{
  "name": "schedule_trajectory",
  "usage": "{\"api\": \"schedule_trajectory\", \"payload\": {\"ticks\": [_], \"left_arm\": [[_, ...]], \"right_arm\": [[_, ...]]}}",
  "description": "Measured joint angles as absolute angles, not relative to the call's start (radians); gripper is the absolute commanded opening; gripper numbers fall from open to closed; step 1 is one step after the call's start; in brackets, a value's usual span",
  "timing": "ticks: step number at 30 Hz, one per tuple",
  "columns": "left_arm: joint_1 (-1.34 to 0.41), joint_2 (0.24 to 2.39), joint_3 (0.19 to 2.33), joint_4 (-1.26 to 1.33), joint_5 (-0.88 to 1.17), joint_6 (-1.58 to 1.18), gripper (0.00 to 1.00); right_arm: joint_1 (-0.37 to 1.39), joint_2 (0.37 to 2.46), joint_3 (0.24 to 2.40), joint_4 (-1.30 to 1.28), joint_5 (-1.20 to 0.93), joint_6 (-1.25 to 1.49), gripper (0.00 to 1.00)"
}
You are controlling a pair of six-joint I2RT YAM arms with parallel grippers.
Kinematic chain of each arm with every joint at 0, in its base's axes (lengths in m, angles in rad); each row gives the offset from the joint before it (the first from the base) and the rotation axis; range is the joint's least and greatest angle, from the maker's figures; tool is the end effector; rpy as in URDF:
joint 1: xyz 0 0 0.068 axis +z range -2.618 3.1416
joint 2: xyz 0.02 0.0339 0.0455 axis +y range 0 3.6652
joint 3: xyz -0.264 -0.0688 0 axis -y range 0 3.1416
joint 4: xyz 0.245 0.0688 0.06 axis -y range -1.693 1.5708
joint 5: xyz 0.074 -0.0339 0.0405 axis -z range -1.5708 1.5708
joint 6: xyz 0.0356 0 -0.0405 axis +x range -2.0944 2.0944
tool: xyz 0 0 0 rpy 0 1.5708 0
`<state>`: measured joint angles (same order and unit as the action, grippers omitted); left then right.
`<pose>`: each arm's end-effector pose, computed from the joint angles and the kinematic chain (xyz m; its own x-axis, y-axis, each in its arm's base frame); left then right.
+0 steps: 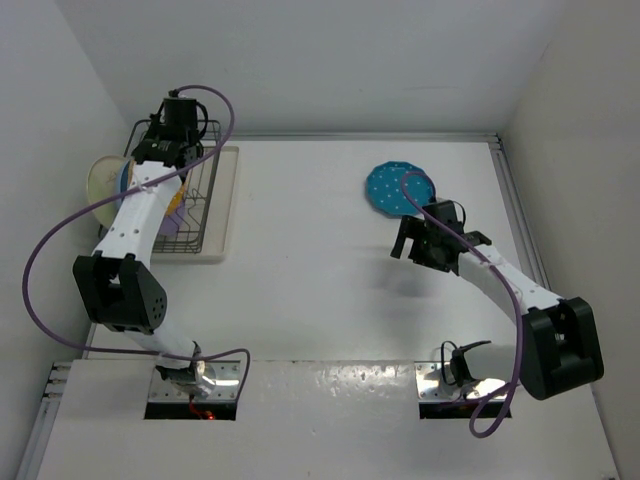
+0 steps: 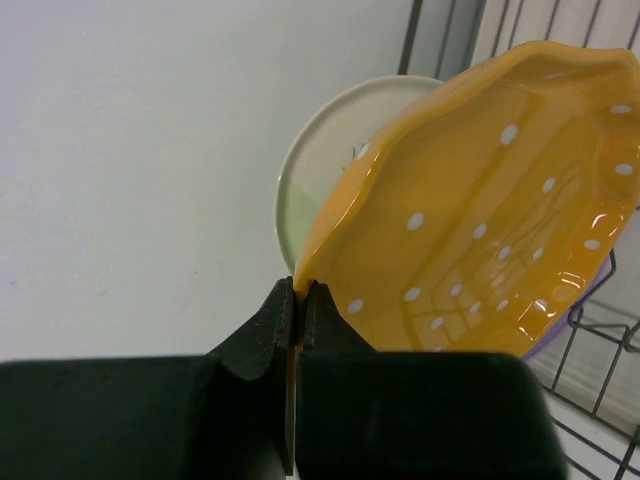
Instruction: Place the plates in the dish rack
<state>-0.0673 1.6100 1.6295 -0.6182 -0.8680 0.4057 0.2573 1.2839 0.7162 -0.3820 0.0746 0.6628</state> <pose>0.3553 0.0033 0.3874 -0.7477 0.3061 -0.5893 -0.3160 0.6165 0.7211 0.2404 0.0605 0.1965 -0.7503 0.4371 -0.4960 0.3170 0.8962 0.3103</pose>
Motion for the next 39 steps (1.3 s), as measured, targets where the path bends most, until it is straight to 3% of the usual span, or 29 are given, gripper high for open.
{"api": "schedule_trajectory", "payload": {"ticks": [11,25,39], "left_arm": [[-0.135,1.603,1.428,-0.314,-1.081,0.482,0.00],[-0.132,1.505,1.242,-0.044,-1.169,0.505,0.00],[-0.184,1.485,1.192,-0.163,-1.128,0.371,0.00]], "right_arm": [[0.252,1.265,0.715,-0.383,0.080,0.675,1.00],[0.251,1.235,0.701,-0.398,0.105,0.690,1.00],[0.251,1.226,0.701,-0.402,0.130,0.690,1.00]]}}
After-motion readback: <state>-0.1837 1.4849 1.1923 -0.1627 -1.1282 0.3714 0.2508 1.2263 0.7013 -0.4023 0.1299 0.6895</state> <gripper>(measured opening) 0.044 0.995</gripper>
